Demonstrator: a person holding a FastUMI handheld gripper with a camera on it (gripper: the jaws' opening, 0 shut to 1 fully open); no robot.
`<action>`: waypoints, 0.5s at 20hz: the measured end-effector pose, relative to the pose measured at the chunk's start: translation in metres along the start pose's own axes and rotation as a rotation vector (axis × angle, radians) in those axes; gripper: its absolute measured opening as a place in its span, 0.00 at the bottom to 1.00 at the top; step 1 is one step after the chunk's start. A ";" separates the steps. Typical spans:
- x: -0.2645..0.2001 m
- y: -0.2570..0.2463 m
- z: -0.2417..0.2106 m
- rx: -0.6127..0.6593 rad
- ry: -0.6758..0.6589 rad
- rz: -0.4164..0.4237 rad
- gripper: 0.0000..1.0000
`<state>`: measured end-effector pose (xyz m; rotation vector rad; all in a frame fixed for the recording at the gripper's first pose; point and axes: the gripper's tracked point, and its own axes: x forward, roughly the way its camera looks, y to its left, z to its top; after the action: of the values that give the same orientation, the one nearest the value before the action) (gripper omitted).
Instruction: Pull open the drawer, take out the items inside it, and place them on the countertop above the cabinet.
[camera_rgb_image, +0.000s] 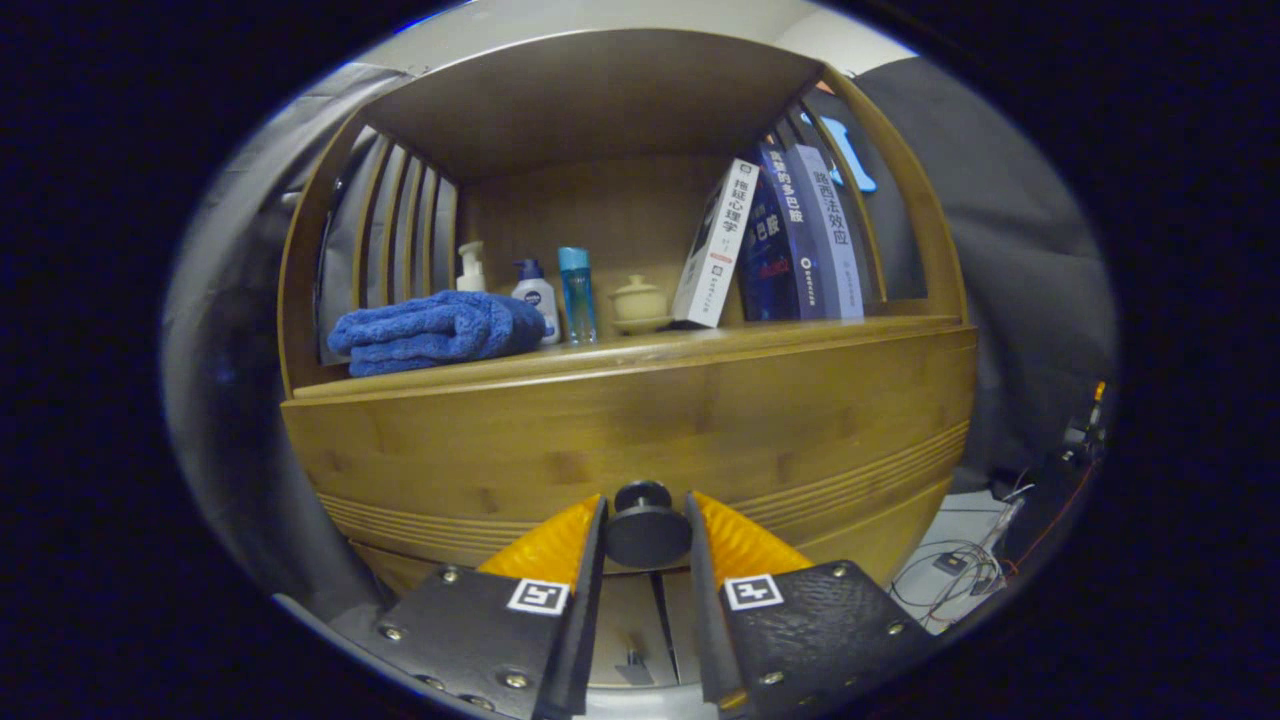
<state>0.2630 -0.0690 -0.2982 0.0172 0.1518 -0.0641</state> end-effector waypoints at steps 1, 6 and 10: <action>0.000 0.000 -0.003 -0.017 0.015 0.021 0.42; -0.012 -0.004 -0.008 -0.073 0.038 0.010 0.36; -0.047 -0.008 -0.032 -0.168 0.093 0.017 0.36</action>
<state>0.2115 -0.0730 -0.3228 -0.1464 0.2498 -0.0332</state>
